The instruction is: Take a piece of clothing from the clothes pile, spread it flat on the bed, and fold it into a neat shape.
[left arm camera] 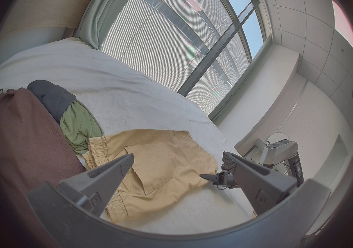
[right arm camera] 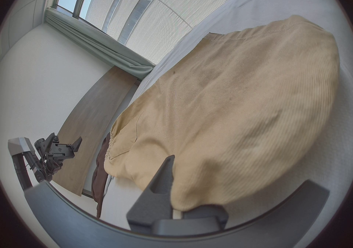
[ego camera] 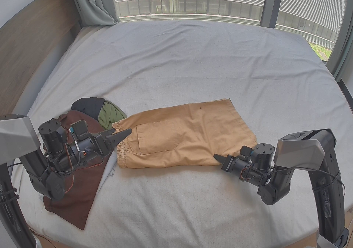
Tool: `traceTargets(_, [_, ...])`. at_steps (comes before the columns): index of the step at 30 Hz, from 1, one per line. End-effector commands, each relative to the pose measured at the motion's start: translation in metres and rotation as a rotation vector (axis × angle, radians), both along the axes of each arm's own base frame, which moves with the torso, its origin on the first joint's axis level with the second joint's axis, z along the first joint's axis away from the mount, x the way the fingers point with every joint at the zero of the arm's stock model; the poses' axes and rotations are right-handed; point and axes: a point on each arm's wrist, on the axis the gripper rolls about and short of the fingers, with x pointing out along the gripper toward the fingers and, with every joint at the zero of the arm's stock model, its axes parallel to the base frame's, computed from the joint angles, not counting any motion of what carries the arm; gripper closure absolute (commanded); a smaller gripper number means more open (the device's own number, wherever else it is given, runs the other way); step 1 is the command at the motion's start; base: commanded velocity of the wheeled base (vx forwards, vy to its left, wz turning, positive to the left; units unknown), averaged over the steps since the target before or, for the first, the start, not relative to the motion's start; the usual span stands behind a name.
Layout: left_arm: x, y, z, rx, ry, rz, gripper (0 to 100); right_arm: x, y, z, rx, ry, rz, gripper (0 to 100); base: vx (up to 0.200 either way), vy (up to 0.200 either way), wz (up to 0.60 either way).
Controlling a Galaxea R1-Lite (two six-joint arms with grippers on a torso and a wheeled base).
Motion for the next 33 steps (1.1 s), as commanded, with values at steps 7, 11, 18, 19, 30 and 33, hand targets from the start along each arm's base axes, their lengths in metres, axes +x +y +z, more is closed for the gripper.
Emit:
traceTargets(7, [0.000,0.002,0.002,0.000,-0.008,0.003,0,-0.031,-0.011,0.015,-0.062,0.042,-0.029,100,0.000,0.000,0.00])
traceTargets(11, [0.000,0.001,0.000,0.002,-0.002,-0.011,0,-0.045,-0.017,0.010,-0.112,0.084,-0.072,100,0.000,0.000,0.00])
traceTargets(18, [-0.001,0.001,-0.001,0.003,0.001,-0.014,0,-0.082,-0.024,0.021,-0.155,0.160,-0.046,100,0.000,0.000,0.00])
traceTargets(19, [-0.001,0.001,-0.001,0.003,0.001,-0.014,0,-0.082,-0.024,0.021,-0.155,0.160,-0.046,100,0.000,0.000,0.00])
traceTargets(30, [0.001,0.000,0.000,-0.003,0.000,-0.016,0,-0.117,-0.026,0.021,-0.227,0.239,-0.035,100,0.000,0.000,0.00])
traceTargets(33, [0.000,-0.001,-0.001,-0.001,0.003,-0.022,0,-0.118,-0.025,0.019,-0.230,0.248,-0.030,100,0.000,0.000,0.00])
